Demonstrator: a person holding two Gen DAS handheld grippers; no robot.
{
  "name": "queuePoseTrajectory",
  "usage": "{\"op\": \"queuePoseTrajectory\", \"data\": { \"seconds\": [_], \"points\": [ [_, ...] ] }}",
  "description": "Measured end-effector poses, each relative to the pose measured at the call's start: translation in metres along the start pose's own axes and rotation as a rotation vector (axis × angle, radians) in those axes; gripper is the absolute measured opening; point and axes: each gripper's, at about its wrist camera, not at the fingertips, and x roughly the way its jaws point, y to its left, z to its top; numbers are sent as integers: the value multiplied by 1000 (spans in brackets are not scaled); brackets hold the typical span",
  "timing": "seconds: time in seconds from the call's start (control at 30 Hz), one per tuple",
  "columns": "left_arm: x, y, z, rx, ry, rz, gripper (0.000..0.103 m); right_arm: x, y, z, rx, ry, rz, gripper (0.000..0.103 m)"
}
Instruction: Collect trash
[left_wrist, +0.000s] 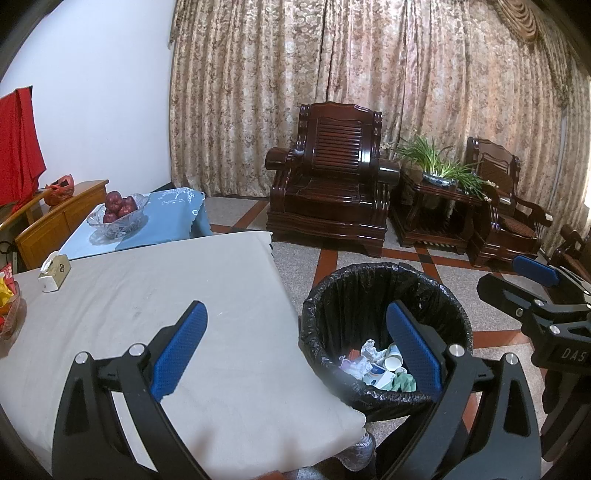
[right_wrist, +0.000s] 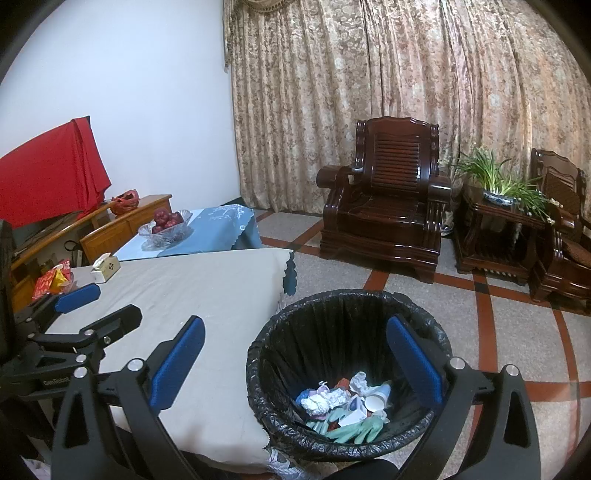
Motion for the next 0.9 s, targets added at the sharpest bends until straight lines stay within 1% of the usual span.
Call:
{"op": "queuePoseTrajectory", "data": {
  "seconds": [0.7,0.9],
  "points": [
    [-1,0,2,-3,1,0,95,0,0,0,0,0,1,97],
    [-3,4,-4,-6,2,-1,95,0,0,0,1,0,1,97]
  ]
}}
